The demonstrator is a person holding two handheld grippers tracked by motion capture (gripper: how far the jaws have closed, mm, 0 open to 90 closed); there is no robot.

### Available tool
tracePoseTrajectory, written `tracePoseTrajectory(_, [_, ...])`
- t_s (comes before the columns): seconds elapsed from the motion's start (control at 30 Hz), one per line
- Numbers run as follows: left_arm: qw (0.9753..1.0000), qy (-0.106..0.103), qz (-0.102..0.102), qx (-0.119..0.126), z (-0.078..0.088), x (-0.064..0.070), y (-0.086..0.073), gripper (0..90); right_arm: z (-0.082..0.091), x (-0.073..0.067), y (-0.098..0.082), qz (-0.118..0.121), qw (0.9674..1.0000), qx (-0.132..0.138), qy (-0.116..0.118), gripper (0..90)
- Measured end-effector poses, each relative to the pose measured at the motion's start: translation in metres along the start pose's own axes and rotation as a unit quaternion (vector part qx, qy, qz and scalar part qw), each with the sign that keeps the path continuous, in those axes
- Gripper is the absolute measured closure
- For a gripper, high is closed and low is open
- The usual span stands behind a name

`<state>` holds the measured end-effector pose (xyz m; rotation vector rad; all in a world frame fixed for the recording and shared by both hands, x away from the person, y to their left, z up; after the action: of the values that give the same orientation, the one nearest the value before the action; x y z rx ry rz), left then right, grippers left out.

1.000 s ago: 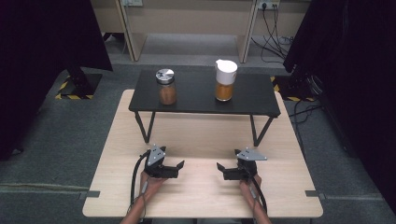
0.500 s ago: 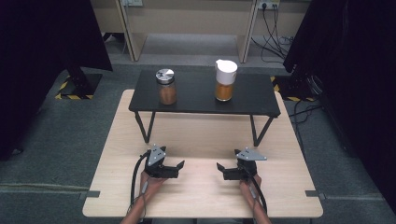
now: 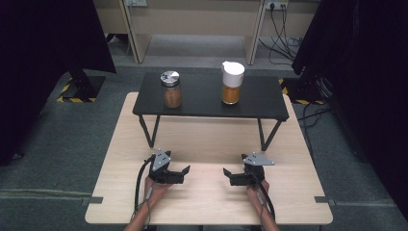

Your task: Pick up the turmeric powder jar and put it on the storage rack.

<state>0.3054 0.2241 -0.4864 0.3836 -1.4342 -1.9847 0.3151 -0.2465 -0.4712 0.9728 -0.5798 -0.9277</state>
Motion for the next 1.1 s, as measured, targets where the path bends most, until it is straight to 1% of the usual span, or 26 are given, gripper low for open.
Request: tracePoseTrajectory(1.1, [1.0, 0.0, 0.0, 0.0, -0.0001, 0.0001, 0.0, 0.8, -0.0005, -0.0006, 0.0008, 0.006, 1.0, -0.001, 0.001, 1.0])
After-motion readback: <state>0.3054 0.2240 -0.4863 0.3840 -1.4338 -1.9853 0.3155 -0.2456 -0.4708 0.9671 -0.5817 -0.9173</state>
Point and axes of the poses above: each handheld gripper's, and its own axes: z roughly backward along the jaws, y roughly out of its top, x roughly to its right, the point moved 3 cm from there along -z, roughly forward along the jaws, and after that the axes turned 12 degrees about -y, right-handed, at the moved point
